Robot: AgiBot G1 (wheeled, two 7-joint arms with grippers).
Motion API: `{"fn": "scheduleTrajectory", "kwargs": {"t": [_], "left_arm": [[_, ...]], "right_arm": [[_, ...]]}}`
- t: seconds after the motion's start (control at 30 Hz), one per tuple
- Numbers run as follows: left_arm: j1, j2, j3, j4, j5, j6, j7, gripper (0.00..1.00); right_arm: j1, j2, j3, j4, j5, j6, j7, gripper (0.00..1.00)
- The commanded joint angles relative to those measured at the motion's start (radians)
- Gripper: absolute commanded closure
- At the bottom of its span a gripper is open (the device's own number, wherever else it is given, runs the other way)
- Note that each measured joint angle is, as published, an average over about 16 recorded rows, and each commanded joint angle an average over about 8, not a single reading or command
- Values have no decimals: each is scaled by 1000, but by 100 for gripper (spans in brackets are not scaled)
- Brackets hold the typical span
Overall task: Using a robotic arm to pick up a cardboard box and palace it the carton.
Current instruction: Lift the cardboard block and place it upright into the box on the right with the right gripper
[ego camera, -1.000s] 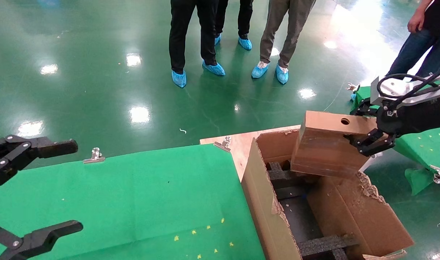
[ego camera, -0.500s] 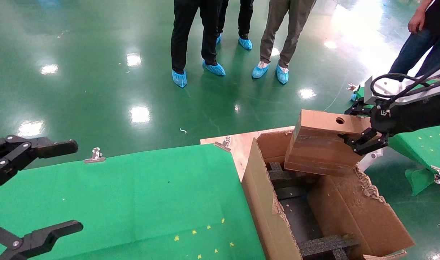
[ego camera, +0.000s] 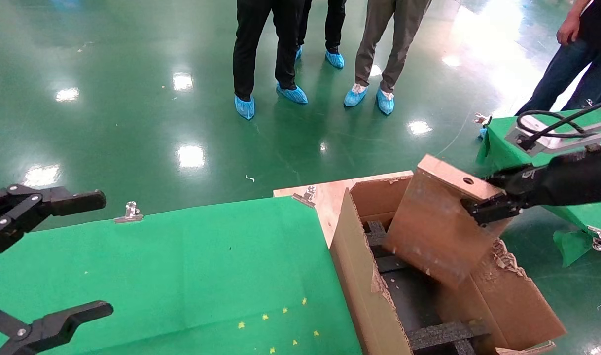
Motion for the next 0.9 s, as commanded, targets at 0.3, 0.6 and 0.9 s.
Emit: {"fn": "scheduleTrajectory", "kwargs": {"t": [0.3,0.6,0.9], "left_arm": [[0,0,0,0,0,0,0,0],[0,0,0,0,0,0,0,0],[0,0,0,0,0,0,0,0]], "right_arm": [[-41,71,-21,158,-18,45,283,100],[-51,100,-28,242,-30,73,347,100],[-73,87,-23,214,-20,131,385,100]]}}
